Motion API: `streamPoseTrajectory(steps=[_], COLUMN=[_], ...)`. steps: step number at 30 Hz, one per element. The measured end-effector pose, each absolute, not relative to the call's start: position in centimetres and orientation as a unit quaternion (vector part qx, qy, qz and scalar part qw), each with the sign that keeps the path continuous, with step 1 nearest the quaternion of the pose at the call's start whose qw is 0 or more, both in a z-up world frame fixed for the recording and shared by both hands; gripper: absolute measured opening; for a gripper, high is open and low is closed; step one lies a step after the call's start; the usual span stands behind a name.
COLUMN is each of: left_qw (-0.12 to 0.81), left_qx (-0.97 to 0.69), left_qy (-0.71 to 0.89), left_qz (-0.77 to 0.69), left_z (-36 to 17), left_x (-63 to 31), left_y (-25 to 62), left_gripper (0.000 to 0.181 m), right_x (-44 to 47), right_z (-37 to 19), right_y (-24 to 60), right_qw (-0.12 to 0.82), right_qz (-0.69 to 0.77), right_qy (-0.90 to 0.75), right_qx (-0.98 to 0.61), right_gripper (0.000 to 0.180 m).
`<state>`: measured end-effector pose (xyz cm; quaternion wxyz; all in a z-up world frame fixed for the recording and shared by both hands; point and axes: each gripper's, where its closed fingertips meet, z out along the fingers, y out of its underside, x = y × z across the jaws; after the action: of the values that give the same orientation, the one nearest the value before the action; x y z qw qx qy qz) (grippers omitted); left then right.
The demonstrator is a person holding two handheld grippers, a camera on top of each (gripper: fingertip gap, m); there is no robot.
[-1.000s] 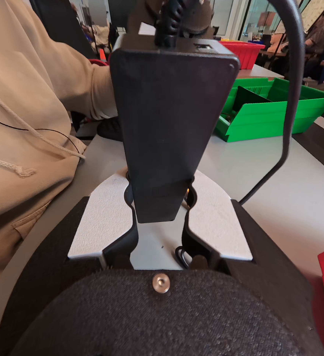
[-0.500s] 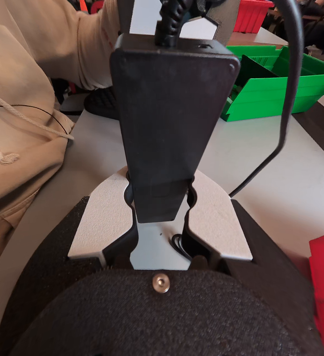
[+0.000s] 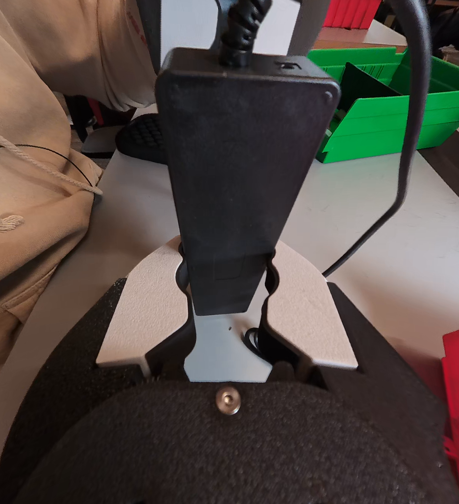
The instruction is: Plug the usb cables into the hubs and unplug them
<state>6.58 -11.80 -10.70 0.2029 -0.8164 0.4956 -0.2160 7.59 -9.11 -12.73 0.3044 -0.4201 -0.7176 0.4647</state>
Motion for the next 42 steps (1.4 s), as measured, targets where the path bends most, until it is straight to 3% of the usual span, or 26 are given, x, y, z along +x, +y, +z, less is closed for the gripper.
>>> streamPoseTrajectory(steps=[10, 29, 31, 34, 37, 42], left_qw=[0.282, 0.339, 0.363, 0.382, 0.417, 0.405], left_qx=[-0.795, -0.756, -0.727, -0.681, -0.669, -0.620], left_qy=[0.450, 0.399, 0.387, 0.364, 0.350, 0.355], left_qz=[-0.293, -0.392, -0.437, -0.508, -0.505, -0.571], left_z=[-9.3, -9.6, -8.7, -6.9, -7.0, -6.5], left_x=[7.7, 8.0, 7.9, 7.3, 6.5, 8.7], left_y=[-11.2, -12.1, -12.5, -12.8, -11.6, -12.7], left_gripper=[0.007, 0.008, 0.011, 0.034, 0.044, 0.049], right_x=[7.6, 7.6, 7.4, 7.6, 8.2, 8.1], right_z=[-12.1, -12.7, -12.0, -11.2, -10.7, -10.9], right_y=[-9.1, -10.6, -11.3, -12.4, -14.1, -17.3], right_qw=[0.289, 0.244, 0.236, 0.214, 0.160, 0.098], right_qz=[0.501, 0.533, 0.558, 0.593, 0.632, 0.658], right_qy=[-0.695, -0.697, -0.686, -0.677, -0.672, -0.678], right_qx=[-0.427, -0.413, -0.403, -0.380, -0.350, -0.312], right_gripper=[0.054, 0.054, 0.054, 0.054, 0.054, 0.054])
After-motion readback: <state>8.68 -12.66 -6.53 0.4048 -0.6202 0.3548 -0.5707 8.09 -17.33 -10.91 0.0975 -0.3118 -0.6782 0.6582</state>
